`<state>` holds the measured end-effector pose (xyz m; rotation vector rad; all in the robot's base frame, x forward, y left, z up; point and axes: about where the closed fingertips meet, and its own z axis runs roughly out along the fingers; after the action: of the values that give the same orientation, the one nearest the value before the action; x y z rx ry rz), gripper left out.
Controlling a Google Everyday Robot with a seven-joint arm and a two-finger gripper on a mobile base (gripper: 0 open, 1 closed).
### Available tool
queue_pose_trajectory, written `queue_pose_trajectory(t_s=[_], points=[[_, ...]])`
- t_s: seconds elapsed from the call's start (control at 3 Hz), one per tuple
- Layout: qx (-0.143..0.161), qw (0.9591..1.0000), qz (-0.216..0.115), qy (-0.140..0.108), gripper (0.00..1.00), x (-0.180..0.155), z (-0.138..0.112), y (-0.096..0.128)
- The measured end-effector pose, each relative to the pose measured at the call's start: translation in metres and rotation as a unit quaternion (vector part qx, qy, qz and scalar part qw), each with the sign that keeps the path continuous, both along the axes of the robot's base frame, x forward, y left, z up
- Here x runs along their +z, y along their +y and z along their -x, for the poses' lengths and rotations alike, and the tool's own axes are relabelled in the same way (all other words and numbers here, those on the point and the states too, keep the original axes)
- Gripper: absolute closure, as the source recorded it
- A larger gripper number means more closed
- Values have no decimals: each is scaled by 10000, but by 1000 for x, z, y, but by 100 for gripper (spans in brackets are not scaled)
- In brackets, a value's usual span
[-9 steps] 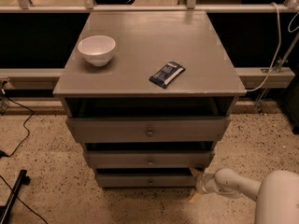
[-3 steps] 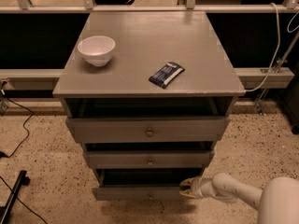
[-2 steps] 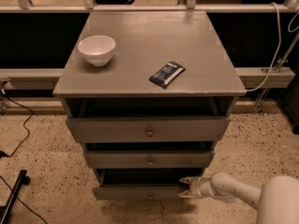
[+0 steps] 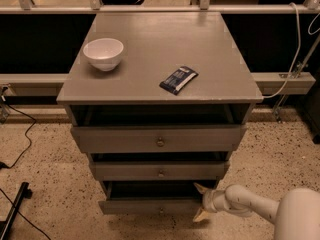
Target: Open bottom drawer
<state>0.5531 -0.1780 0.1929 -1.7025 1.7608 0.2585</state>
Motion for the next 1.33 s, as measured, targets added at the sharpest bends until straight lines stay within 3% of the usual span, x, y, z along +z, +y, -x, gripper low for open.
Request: queue_pose_trajectory(t_s=[0.33, 0.67, 1.0, 1.33], points=[[-23, 9999, 129, 80, 0, -8, -5, -4], [86, 9980, 434, 457, 2, -23, 6, -10], [87, 9965, 518, 652, 24, -28, 24, -17], [117, 9963, 69, 848, 46, -34, 48, -15]])
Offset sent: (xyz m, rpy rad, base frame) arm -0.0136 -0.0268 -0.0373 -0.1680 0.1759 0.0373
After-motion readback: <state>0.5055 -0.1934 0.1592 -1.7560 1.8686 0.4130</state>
